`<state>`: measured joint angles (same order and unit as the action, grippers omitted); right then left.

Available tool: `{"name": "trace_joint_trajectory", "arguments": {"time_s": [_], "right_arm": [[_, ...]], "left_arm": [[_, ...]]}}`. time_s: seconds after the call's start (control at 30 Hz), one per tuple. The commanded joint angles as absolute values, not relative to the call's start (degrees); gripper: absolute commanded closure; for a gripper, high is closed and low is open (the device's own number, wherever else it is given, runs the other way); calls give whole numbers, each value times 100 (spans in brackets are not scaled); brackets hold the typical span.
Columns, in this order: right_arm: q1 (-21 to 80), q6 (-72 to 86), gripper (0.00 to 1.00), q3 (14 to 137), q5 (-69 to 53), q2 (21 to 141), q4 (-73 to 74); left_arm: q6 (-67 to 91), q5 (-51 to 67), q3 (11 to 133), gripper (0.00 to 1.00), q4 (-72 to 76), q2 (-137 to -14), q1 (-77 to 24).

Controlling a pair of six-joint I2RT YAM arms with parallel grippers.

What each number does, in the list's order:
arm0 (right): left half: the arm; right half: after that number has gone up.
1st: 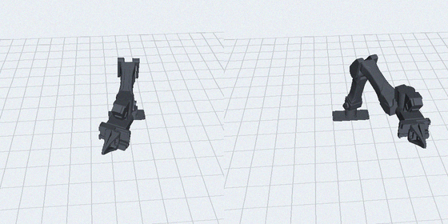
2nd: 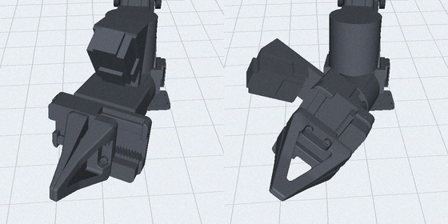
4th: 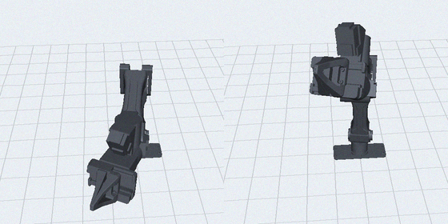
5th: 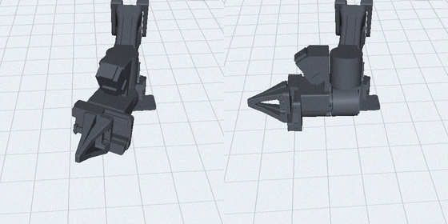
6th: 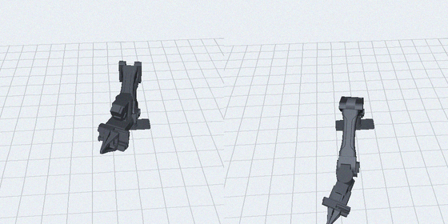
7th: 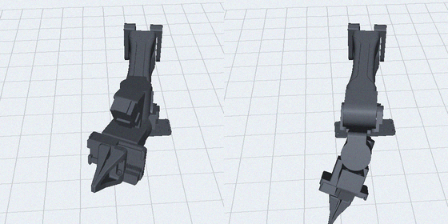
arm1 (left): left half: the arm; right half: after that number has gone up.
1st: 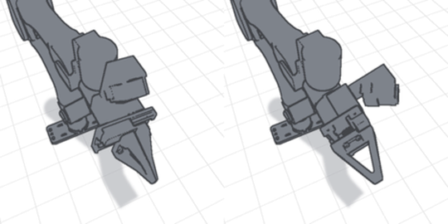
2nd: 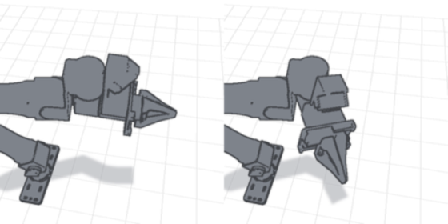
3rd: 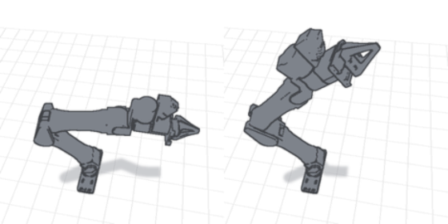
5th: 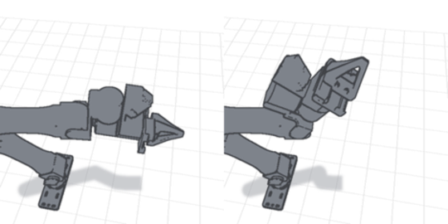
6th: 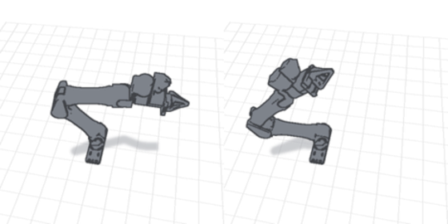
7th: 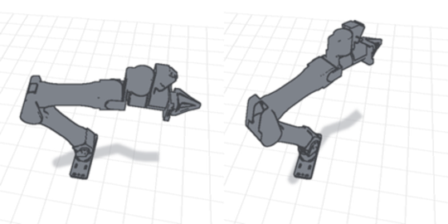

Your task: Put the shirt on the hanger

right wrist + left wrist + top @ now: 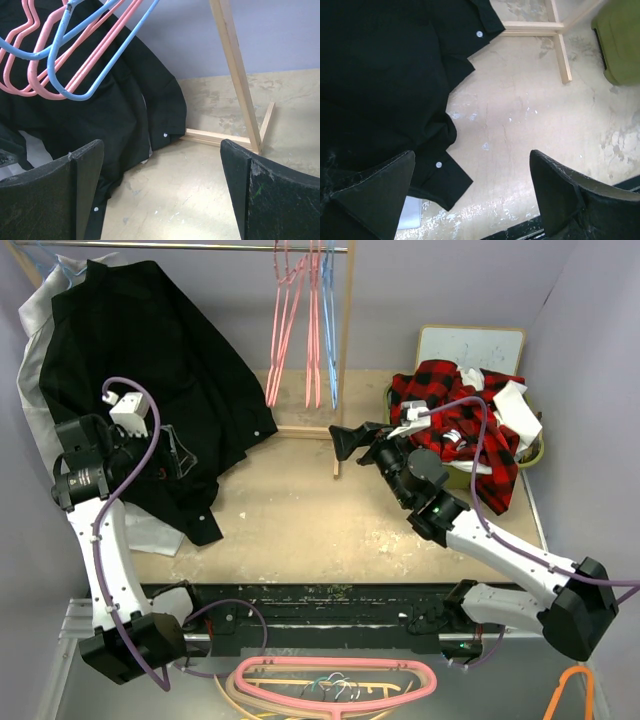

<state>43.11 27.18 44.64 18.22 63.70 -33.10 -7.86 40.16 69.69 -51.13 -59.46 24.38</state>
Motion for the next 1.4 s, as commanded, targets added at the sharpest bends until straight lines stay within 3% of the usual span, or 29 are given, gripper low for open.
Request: {"name": "trace_joint_trajectory", "arguments": {"time_s": [0.0, 0.3, 0.37, 0.5, 0.6, 0.73, 0.87, 0.97, 1.07, 1.2, 1.37], "right_arm": [[4305, 2567, 0, 4615, 1798, 6395, -3706], [4305, 2495, 0, 4654, 1789, 6267, -3751], [4290, 2526, 0, 4724, 2326, 6204, -3542], [2933, 3200, 0, 5345, 2273, 6230, -2140], [2609, 2729, 0, 6369, 2945, 6488, -902], [2490, 2136, 0, 7246, 4314, 6545, 30], [2400, 2588, 1, 8115, 5389, 6924, 1838], [2345, 3892, 6, 8470, 5416, 7272, 3229], [2314, 4744, 6, 8565, 5573, 7663, 4133], [1832, 4986, 0, 8482, 5145, 7976, 4176], [1537, 5091, 2, 8317, 4315, 8005, 4119]], "left_arm": [[-146, 3536, 7311, 1, -4863, -5910, 2481], [-426, 4045, 7408, 1, -4822, -5990, 2508], [-788, 4331, 7433, 1, -4910, -6034, 2513], [-879, 3110, 7445, 1, -4666, -6175, 2319], [-997, 2096, 7584, 1, -4598, -6459, 2008], [-995, 2188, 8086, 1, -4776, -6845, 1633], [-800, 2327, 8691, 1, -4957, -7161, 1589], [-405, 2077, 9001, 1, -5094, -7299, 1589], [-450, 2726, 9065, 1, -5252, -7387, 1589], [-653, 3834, 8949, 1, -5387, -7363, 1583], [-843, 3816, 8976, 1, -5485, -7347, 1583]]}}
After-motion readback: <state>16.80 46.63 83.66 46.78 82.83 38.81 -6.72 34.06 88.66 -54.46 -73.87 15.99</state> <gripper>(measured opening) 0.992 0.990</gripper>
